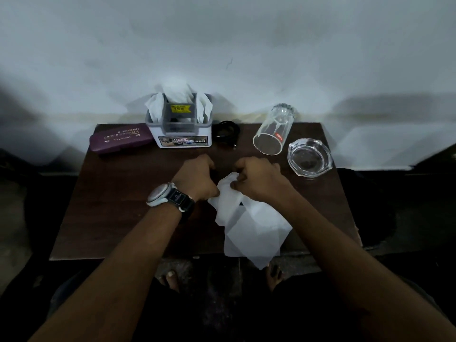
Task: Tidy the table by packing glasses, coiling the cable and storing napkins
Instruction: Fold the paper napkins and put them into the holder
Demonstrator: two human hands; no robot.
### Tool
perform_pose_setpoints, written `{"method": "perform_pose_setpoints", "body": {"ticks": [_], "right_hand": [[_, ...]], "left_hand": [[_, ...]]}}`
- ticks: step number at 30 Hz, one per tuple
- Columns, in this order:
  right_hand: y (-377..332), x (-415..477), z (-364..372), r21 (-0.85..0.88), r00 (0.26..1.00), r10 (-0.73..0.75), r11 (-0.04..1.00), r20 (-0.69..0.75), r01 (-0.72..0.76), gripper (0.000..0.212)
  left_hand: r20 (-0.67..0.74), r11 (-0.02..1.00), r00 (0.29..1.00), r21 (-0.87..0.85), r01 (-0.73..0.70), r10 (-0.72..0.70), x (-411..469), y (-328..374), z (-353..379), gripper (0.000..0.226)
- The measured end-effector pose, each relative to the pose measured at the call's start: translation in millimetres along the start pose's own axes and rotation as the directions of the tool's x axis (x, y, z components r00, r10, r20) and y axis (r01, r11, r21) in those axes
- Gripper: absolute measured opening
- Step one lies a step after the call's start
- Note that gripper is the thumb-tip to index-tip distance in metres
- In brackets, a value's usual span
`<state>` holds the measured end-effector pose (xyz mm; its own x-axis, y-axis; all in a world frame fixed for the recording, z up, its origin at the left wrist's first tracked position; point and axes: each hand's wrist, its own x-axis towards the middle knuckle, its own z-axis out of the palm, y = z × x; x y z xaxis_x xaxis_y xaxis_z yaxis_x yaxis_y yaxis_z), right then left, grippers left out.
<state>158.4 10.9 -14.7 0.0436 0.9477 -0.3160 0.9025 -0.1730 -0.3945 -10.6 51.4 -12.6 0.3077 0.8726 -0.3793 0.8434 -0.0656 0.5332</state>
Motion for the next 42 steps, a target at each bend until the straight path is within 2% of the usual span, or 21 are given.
{"method": "perform_pose_setpoints", "body": {"ticks": [2, 4, 7, 11, 14, 16, 19, 22, 24, 28, 32, 35, 38, 41, 42], "right_hand": [[-1.3, 3.4, -1.9, 0.097, 0.999, 0.019, 0.995, 0.048, -0.023, 0.037], [-1.4, 6.7, -5.9, 0.287, 0.997, -0.005, 0.958, 0.077, -0.017, 0.028], [-1.7, 7.6, -17.2, 0.523, 0.998, -0.035, 0.852, 0.047, 0.005, 0.008], [0.2, 2.1, -33.2, 0.762, 0.995, -0.1, 0.645, 0.004, 0.062, 0.012], [-0.2, 1.8, -38.9, 0.743, 0.989, -0.101, 0.653, -0.103, 0.144, 0.014], [-0.6, 2.7, -39.9, 0.733, 0.986, -0.094, 0.66, -0.138, 0.165, 0.015], [-1.1, 3.0, -38.7, 0.75, 0.985, -0.068, 0.641, -0.156, 0.163, 0.017], [0.4, 4.9, -38.2, 0.755, 0.981, -0.056, 0.631, -0.185, 0.178, 0.021], [2.0, 6.7, -38.9, 0.753, 0.978, -0.04, 0.631, -0.207, 0.185, 0.025], [2.4, 8.4, -39.1, 0.754, 0.975, -0.043, 0.626, -0.219, 0.197, 0.036], [2.2, 5.6, -41.0, 0.73, 0.97, -0.127, 0.639, -0.209, 0.241, 0.049], [1.0, 4.8, -41.6, 0.672, 0.954, -0.186, 0.678, -0.236, 0.299, 0.05], [2.0, 5.8, -38.7, 0.627, 0.948, -0.187, 0.714, -0.258, 0.311, 0.043], [2.5, 6.4, -38.1, 0.567, 0.952, -0.131, 0.778, -0.276, 0.272, 0.014], [1.2, 5.8, -39.1, 0.54, 0.954, -0.119, 0.802, -0.276, 0.256, 0.013]], "left_hand": [[0.033, 0.999, 0.999, -0.039, -0.005, 0.006, 2.6, -2.7, -1.7, 0.061], [0.054, 0.995, 0.998, -0.096, -0.01, 0.015, 6.6, -6.1, -5.3, 0.063], [0.119, 0.956, 0.993, -0.292, 0.02, 0.016, 12.4, -8.0, -14.4, 0.072], [0.231, 0.881, 0.969, -0.473, 0.031, 0.09, 15.3, -9.7, -28.5, 0.055], [0.321, 0.757, 0.938, -0.644, 0.114, 0.132, 9.6, -10.5, -36.1, 0.034], [0.365, 0.656, 0.914, -0.736, 0.166, 0.177, 7.5, -10.7, -40.3, 0.037], [0.35, 0.547, 0.915, -0.815, 0.191, 0.202, 6.8, -9.7, -44.7, 0.047], [0.311, 0.48, 0.934, -0.855, 0.194, 0.177, 8.0, -10.5, -44.9, 0.038], [0.293, 0.454, 0.943, -0.869, 0.195, 0.155, 9.1, -10.3, -44.8, 0.031], [0.281, 0.399, 0.946, -0.895, 0.198, 0.16, 9.3, -7.7, -45.3, 0.029], [0.257, 0.381, 0.957, -0.905, 0.189, 0.136, 9.5, -5.1, -45.4, 0.031], [0.24, 0.361, 0.963, -0.914, 0.183, 0.119, 9.3, -1.5, -45.0, 0.03], [0.202, 0.342, 0.976, -0.925, 0.164, 0.079, 10.4, 1.9, -44.0, 0.03], [0.159, 0.303, 0.987, -0.943, 0.141, 0.033, 12.3, 3.5, -43.8, 0.029], [0.145, 0.287, 0.989, -0.949, 0.131, 0.027, 12.6, 4.0, -43.6, 0.029]]}}
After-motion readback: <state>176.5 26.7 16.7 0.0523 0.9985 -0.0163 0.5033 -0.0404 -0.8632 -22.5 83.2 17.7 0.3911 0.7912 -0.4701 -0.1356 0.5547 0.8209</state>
